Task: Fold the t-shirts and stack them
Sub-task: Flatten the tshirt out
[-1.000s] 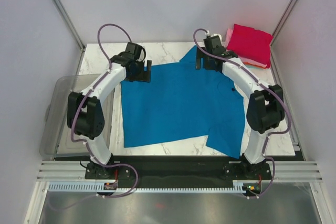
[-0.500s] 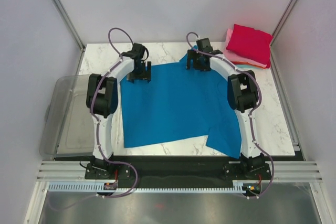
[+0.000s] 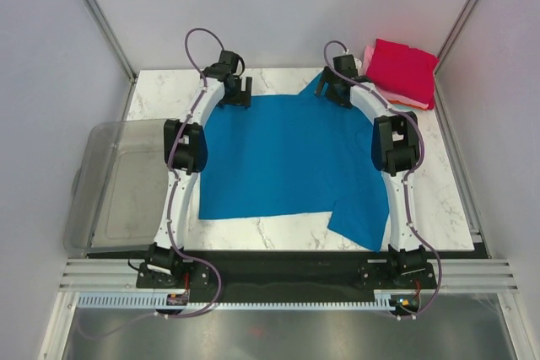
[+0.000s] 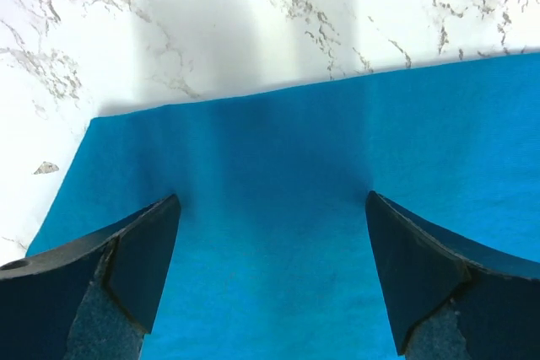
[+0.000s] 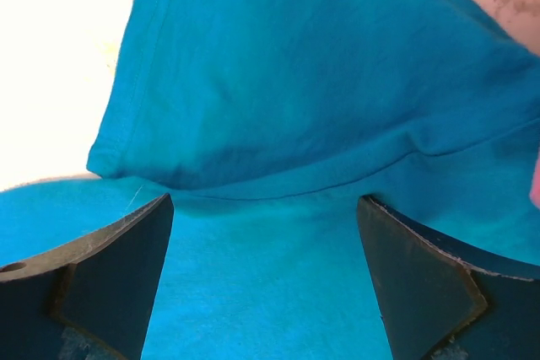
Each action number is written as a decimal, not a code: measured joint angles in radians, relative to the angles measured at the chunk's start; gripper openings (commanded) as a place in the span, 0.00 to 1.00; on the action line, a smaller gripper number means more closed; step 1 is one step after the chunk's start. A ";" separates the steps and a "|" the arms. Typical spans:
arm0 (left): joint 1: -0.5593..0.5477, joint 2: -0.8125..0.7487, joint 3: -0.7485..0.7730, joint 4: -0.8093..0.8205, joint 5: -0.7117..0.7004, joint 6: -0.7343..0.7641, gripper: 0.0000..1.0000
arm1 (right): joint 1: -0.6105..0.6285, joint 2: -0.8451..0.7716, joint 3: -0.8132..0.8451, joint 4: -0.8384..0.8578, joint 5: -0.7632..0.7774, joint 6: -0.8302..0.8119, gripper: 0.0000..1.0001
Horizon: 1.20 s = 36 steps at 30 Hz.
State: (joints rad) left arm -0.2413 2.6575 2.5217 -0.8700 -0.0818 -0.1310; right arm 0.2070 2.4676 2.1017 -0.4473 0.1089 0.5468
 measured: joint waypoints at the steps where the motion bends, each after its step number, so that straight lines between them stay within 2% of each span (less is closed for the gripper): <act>1: 0.000 -0.001 0.001 -0.001 0.005 0.001 1.00 | 0.000 0.000 0.000 0.004 -0.010 0.000 0.98; 5: -0.002 -0.041 -0.017 -0.017 0.005 0.001 1.00 | -0.002 -0.002 0.001 0.031 -0.122 -0.009 0.98; 7: -0.002 -0.112 -0.068 -0.022 0.006 -0.002 1.00 | -0.001 -0.014 0.000 0.033 -0.189 -0.016 0.98; 9: -0.006 -0.250 -0.167 -0.019 0.005 -0.018 1.00 | 0.002 -0.040 -0.008 0.032 -0.231 -0.023 0.98; 13: -0.035 -0.696 -0.532 0.032 -0.021 -0.063 0.98 | 0.017 -0.249 -0.150 0.027 -0.262 -0.045 0.98; 18: -0.144 -1.332 -1.119 0.120 -0.050 -0.183 0.96 | 0.081 -0.753 -0.521 0.026 -0.164 -0.092 0.98; 22: -0.226 -1.598 -1.509 0.117 -0.079 -0.325 0.94 | 0.169 -1.154 -0.819 0.039 -0.108 -0.081 0.98; 25: -0.233 -1.733 -1.759 0.083 -0.087 -0.448 0.88 | 0.178 -1.380 -1.045 0.035 -0.108 -0.043 0.98; 27: -0.258 -1.835 -1.851 0.042 -0.103 -0.518 0.86 | 0.184 -1.497 -1.190 0.024 -0.110 -0.008 0.98; 29: -0.298 -1.888 -1.870 0.002 -0.132 -0.586 0.86 | 0.201 -1.586 -1.299 -0.001 -0.120 0.021 0.98; 33: -0.327 -1.833 -1.868 0.010 -0.184 -0.698 0.88 | 0.230 -1.691 -1.391 -0.069 -0.126 0.061 0.98; 36: -0.328 -1.787 -1.934 0.050 -0.206 -0.764 0.88 | 0.233 -1.730 -1.397 -0.108 -0.110 0.079 0.98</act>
State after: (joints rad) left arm -0.5690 0.8707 0.5873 -0.8200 -0.2882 -0.8948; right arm 0.4397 0.7376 0.7052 -0.5549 -0.0013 0.6258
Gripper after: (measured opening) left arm 0.879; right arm 0.982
